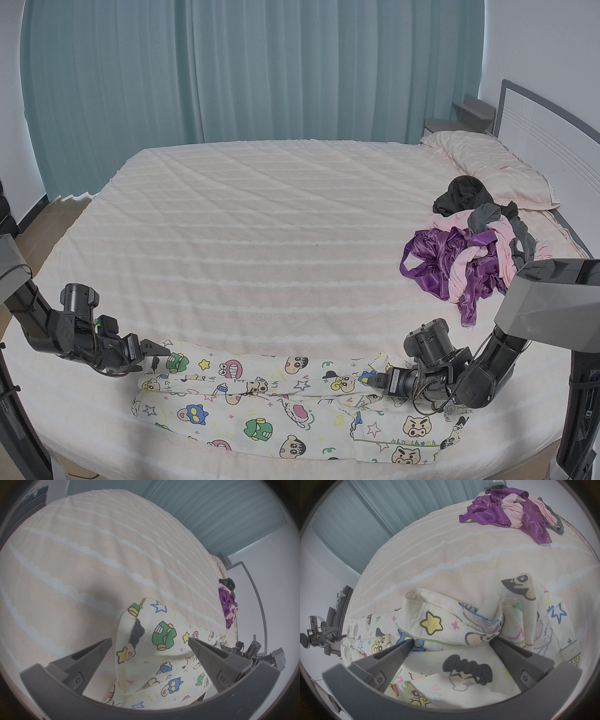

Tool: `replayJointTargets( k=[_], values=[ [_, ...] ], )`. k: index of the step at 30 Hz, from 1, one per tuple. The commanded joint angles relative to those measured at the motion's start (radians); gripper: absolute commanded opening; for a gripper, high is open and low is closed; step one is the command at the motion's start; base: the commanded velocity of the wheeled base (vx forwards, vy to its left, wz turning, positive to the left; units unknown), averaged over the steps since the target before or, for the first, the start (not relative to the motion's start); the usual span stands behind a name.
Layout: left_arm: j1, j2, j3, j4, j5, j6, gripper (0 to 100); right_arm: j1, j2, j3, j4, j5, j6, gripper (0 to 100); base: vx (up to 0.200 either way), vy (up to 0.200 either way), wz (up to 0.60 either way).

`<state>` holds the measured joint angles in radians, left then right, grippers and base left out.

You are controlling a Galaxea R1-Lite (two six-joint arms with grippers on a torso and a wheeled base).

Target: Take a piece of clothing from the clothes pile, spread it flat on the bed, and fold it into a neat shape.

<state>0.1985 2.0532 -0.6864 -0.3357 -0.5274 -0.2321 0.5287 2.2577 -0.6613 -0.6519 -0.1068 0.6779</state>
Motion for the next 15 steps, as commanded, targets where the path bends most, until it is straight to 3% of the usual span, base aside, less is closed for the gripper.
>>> replayJointTargets(
  k=[1,5,6,15],
  values=[
    [-0.019,0.047,-0.025,-0.002,0.001,-0.001,100,0.0,0.003,0.0,-0.002,0.001,0.0,100,0.0,0.0,0.0],
    [-0.031,0.071,-0.048,-0.002,0.018,-0.001,100,0.0,0.003,0.0,-0.002,0.001,0.006,100,0.0,0.0,0.0],
    [-0.031,0.074,-0.055,-0.002,0.026,-0.001,0,0.0,0.003,0.0,-0.002,0.001,0.006,100,0.0,0.0,0.0],
    [-0.03,0.079,-0.081,-0.002,0.049,-0.003,0,0.0,0.005,0.0,-0.002,-0.001,0.006,100,0.0,0.0,0.0]
  ],
)
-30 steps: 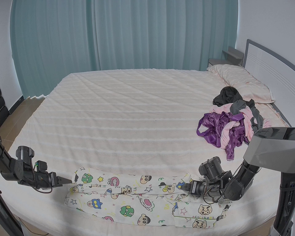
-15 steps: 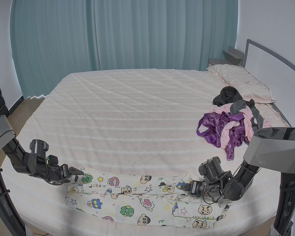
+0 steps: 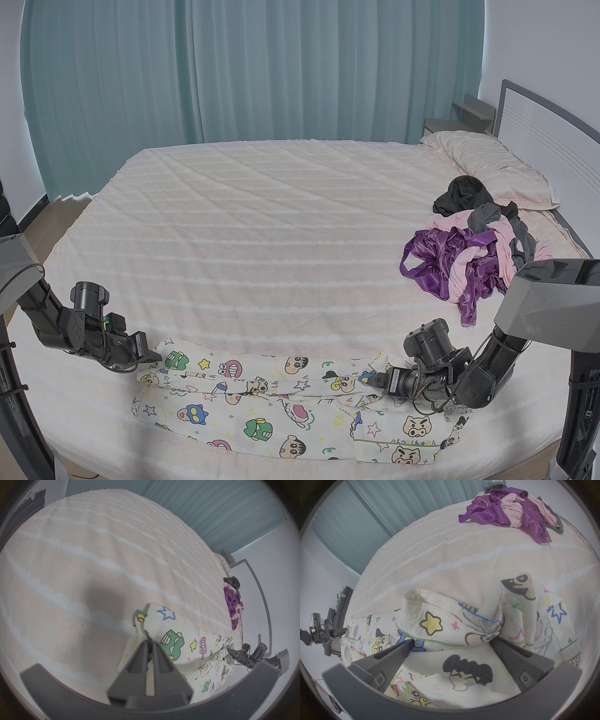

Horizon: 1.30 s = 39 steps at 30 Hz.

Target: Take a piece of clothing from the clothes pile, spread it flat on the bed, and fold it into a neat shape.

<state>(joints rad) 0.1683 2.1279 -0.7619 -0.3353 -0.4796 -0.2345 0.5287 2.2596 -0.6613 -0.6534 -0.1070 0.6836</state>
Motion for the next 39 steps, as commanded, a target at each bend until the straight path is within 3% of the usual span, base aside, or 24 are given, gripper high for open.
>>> replayJointTargets(
  k=[1,9,24,30,36,39],
  values=[
    [0.0,0.003,-0.007,-0.002,0.004,0.0,0,0.0,0.003,0.0,0.0,0.0,0.001,100,0.0,0.0,0.0],
    [0.002,-0.049,-0.013,0.001,0.007,-0.008,0,0.0,0.003,0.0,0.0,0.0,0.001,100,0.0,0.0,0.0],
    [-0.001,-0.066,-0.114,-0.004,-0.002,-0.109,0,-0.001,0.002,-0.001,0.0,0.0,0.001,100,0.0,0.0,0.0],
    [-0.001,-0.023,-0.134,-0.007,0.003,-0.118,0,-0.001,-0.006,-0.004,-0.006,0.0,0.002,100,0.0,0.0,0.0],
    [0.0,0.064,-0.131,-0.105,0.024,-0.121,0,-0.006,-0.04,-0.003,-0.005,0.0,0.017,100,0.0,0.0,0.0],
    [0.0,0.061,-0.123,-0.106,0.03,-0.175,0,-0.004,-0.086,0.008,-0.002,0.0,0.019,100,0.0,0.0,0.0]
  ],
)
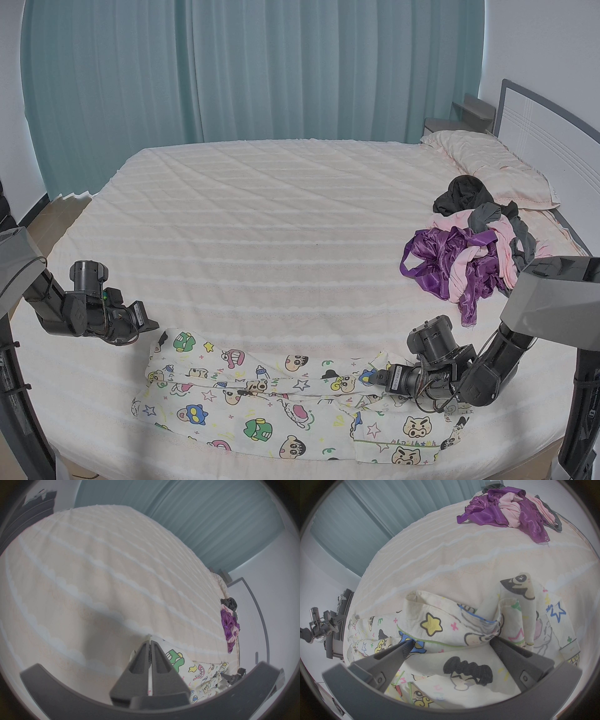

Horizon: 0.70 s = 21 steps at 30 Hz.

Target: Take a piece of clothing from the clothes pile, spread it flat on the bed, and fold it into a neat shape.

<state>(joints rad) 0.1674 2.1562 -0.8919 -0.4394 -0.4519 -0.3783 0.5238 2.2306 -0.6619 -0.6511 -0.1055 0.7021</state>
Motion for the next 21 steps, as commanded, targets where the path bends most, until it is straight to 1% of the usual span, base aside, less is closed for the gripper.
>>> replayJointTargets(
  k=[1,6,8,13,21],
  values=[
    [0.001,0.031,0.007,-0.002,-0.001,-0.044,0,0.001,-0.069,0.013,-0.004,-0.002,0.002,100,0.0,0.0,0.0],
    [-0.002,-0.032,0.019,0.004,-0.019,-0.09,0,-0.001,-0.118,0.035,0.001,-0.002,0.002,100,0.0,0.0,0.0],
    [-0.014,-0.067,0.025,0.028,-0.021,-0.105,0,-0.002,-0.12,0.05,-0.002,-0.003,0.004,100,0.0,0.0,0.0],
    [-0.008,-0.127,0.048,0.113,-0.024,-0.099,0,-0.021,-0.161,0.082,-0.002,-0.003,0.004,100,0.0,0.0,0.0],
    [0.006,-0.214,0.156,0.106,-0.028,-0.096,0,-0.044,-0.302,0.168,0.007,-0.006,-0.003,100,0.0,0.0,0.0]
  ],
)
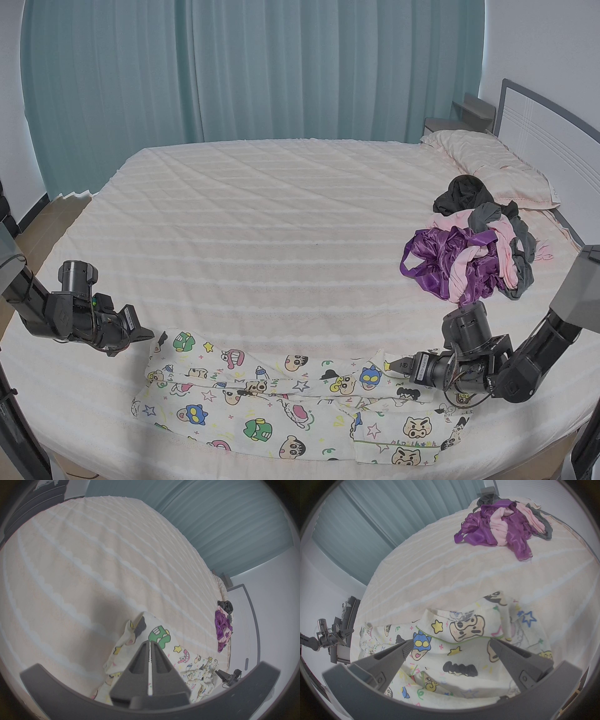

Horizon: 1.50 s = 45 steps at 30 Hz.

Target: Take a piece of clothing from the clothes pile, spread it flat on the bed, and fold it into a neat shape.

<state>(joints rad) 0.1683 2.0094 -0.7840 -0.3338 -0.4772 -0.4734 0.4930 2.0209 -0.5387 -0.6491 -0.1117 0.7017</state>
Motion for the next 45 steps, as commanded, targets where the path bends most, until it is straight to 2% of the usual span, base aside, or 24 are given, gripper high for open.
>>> replayJointTargets(
  k=[1,6,11,19,23,24,37,45],
  values=[
    [0.004,-0.087,0.078,0.001,-0.004,0.001,0,-0.016,-0.106,0.08,0.014,0.0,0.001,100,0.0,0.0,0.0],
    [-0.001,-0.126,0.138,-0.001,-0.008,-0.004,0,-0.045,-0.085,0.151,0.005,0.007,0.015,100,0.0,0.0,0.0],
    [-0.012,-0.132,0.152,0.007,-0.004,-0.01,0,-0.047,-0.011,0.144,-0.014,0.018,0.104,100,0.0,0.0,0.0],
    [-0.021,-0.152,0.19,0.001,-0.003,-0.016,0,-0.044,0.121,0.137,-0.208,0.015,0.104,100,0.0,0.0,0.0],
    [-0.02,-0.159,0.192,0.001,-0.001,-0.017,0,-0.045,0.136,0.117,-0.205,0.014,0.101,100,0.0,0.0,0.0],
    [-0.02,-0.161,0.192,0.001,-0.001,-0.017,0,-0.045,0.139,0.117,-0.205,0.012,0.101,0,0.0,0.0,0.0],
    [-0.032,-0.19,0.209,0.01,0.006,-0.019,0,-0.094,0.062,0.163,-0.207,0.001,0.098,0,0.0,0.0,0.0],
    [-0.032,-0.181,0.212,0.006,0.023,-0.019,0,-0.091,-0.002,0.224,-0.214,0.003,0.096,0,0.0,0.0,0.0]
  ],
)
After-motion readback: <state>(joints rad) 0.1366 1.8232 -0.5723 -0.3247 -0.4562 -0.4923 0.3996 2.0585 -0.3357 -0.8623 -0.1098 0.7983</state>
